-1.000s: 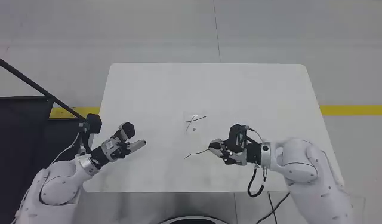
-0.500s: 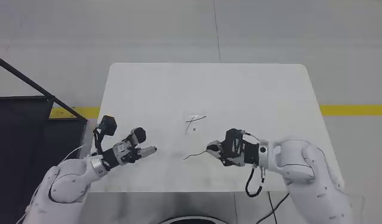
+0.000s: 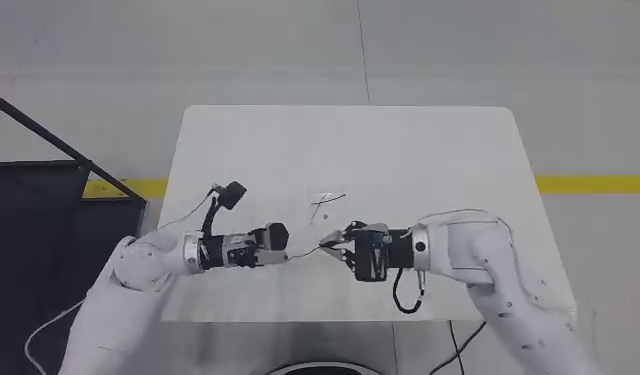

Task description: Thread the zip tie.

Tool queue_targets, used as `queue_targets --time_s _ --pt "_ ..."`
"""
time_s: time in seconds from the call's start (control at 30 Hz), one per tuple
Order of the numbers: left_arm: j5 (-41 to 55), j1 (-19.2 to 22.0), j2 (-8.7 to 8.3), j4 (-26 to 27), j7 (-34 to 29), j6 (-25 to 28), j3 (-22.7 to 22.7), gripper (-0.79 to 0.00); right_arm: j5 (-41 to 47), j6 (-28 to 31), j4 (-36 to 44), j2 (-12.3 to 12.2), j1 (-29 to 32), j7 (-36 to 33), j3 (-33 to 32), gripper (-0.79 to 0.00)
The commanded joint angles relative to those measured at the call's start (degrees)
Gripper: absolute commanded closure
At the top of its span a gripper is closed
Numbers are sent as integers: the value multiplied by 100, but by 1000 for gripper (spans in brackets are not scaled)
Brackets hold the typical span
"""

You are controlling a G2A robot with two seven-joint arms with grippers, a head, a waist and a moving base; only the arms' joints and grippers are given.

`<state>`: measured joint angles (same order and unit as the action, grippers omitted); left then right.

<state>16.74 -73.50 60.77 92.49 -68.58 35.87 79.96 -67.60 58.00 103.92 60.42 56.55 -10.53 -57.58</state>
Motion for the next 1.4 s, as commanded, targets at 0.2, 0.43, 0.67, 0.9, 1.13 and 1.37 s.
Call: queue_targets --time_s 0.2,0.43,0.67,0.9,1.13,1.37 --pt "1658 512 -189 -253 -747 -761 -437 -785 -1311 0 -834 -524 -1151 3161 1344 0" --pt "1684 544 -217 -284 -774 -788 -449 -785 -2529 0 -1639 -862 -1928 5530 2211 0" --pt "1684 544 -217 -284 -774 -788 -449 -785 -2529 0 -1639 -862 -1928 5530 2211 0" --pt "1695 467 -210 -64 -719 -758 -560 -785 -2511 -370 -1428 -861 -1778 5618 2129 0" --pt "2380 538 -231 -103 -1339 -1355 -765 -785 -3487 -862 -1257 -958 -1647 6544 2066 0" --pt "2696 656 -216 -248 -1651 -1667 -1022 -619 -3594 -1080 -1337 -998 -1724 6762 2250 0"
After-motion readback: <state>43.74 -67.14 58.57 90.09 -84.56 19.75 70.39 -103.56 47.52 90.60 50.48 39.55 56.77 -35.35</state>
